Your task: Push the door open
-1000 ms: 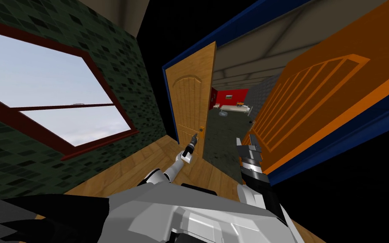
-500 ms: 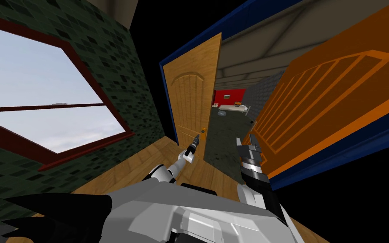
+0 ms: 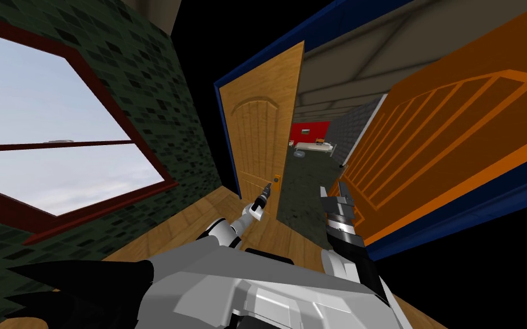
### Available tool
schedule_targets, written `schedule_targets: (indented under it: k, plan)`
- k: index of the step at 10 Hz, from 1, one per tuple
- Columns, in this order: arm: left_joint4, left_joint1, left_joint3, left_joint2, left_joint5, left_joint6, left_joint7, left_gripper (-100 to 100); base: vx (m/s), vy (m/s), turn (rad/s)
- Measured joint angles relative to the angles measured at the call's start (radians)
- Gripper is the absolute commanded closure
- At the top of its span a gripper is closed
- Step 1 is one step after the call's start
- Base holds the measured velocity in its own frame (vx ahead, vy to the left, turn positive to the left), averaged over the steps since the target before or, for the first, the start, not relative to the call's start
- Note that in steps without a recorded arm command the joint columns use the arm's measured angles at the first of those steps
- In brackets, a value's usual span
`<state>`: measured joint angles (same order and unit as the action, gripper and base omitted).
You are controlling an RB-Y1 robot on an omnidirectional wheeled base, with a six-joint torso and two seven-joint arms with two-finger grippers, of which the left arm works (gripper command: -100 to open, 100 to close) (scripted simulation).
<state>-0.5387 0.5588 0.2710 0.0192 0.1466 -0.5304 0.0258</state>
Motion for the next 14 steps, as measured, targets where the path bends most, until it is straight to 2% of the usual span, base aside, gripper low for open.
schedule_targets:
  k: [1,2,3,4,7,8,9,10,14]
  plan:
    - [-0.040,-0.021,0.002,-0.014,-0.002,0.012,-0.002,-100,0.138,-0.054,-0.024]
    - [-0.045,-0.020,0.001,-0.028,-0.001,0.023,-0.002,-100,0.171,-0.087,-0.026]
    - [-0.032,-0.012,-0.003,-0.036,0.000,0.019,-0.002,-100,0.191,-0.086,-0.023]
    - [-0.042,-0.019,-0.003,-0.044,0.000,0.020,-0.002,-100,0.207,-0.065,-0.023]
    - [-0.050,-0.024,-0.008,-0.034,0.001,0.023,-0.004,-100,0.205,-0.070,-0.023]
    - [-0.063,-0.032,-0.008,-0.023,0.000,0.029,-0.003,-100,0.105,-0.043,-0.004]
    - [-0.043,-0.021,-0.011,-0.012,0.001,0.021,-0.003,-100,0.035,-0.016,0.001]
    - [-0.039,-0.019,-0.011,-0.011,0.002,0.018,-0.004,100,0.000,0.000,0.000]
    - [-0.043,-0.020,-0.011,-0.013,0.001,0.022,-0.004,100,-0.007,0.003,-0.004]
